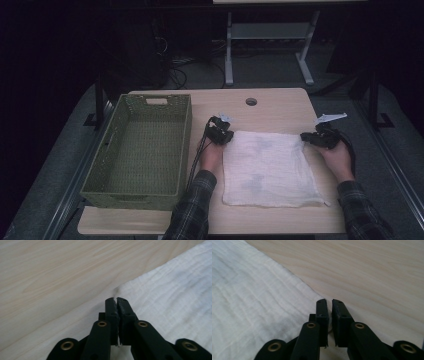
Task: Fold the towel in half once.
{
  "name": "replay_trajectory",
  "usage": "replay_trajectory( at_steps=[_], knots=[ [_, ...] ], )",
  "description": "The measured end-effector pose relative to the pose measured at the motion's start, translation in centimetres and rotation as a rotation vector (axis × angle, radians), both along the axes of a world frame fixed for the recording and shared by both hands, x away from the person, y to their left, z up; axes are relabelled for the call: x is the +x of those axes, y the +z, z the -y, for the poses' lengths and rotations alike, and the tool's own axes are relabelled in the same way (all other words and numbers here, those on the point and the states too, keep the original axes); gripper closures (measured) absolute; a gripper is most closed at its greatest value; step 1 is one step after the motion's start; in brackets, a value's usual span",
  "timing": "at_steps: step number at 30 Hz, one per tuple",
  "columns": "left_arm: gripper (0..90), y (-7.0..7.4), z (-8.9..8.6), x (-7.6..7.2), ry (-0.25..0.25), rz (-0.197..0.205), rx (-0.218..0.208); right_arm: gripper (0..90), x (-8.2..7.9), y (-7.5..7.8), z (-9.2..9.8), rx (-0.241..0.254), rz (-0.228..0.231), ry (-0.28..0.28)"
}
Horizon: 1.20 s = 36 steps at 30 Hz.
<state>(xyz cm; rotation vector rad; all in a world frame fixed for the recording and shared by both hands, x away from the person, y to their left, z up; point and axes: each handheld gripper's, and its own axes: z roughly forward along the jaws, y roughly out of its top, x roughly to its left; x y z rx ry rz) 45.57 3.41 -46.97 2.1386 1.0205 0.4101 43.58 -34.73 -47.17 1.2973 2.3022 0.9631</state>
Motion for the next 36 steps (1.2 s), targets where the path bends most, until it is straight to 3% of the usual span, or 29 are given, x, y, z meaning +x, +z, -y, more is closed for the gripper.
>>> replay_trajectory(
  at_steps=[4,8,12,18,20,24,29,33,36],
  knots=[
    [88.8,0.8,-0.5,0.2,0.022,0.014,-0.028,85.6,1.0,1.0,0.0,0.032,0.034,-0.010],
    [89.0,1.4,-0.6,0.2,0.034,0.028,-0.047,85.6,1.9,2.2,-0.2,0.025,0.054,0.011],
    [89.0,2.2,-0.7,0.2,0.043,0.048,-0.063,85.8,2.0,3.1,-0.2,0.037,0.076,0.017],
    [89.2,4.5,-0.9,-0.2,0.050,0.096,-0.070,86.2,2.0,5.1,0.2,0.066,0.119,0.022],
    [89.2,5.4,-0.9,-0.8,0.045,0.105,-0.074,86.3,1.6,5.8,0.4,0.091,0.135,0.029],
    [89.1,5.8,-1.0,-1.7,0.033,0.116,-0.060,86.3,0.7,5.9,0.5,0.099,0.147,0.039],
    [89.2,5.4,-1.1,-3.4,0.024,0.110,-0.033,86.3,-1.2,5.2,0.8,0.121,0.146,0.050],
    [89.4,4.8,-1.5,-5.0,0.029,0.086,-0.033,86.4,-3.1,4.7,0.8,0.118,0.148,0.066],
    [89.4,4.9,-1.6,-5.5,0.020,0.092,-0.017,86.4,-4.2,4.5,0.7,0.109,0.156,0.083]
  ],
)
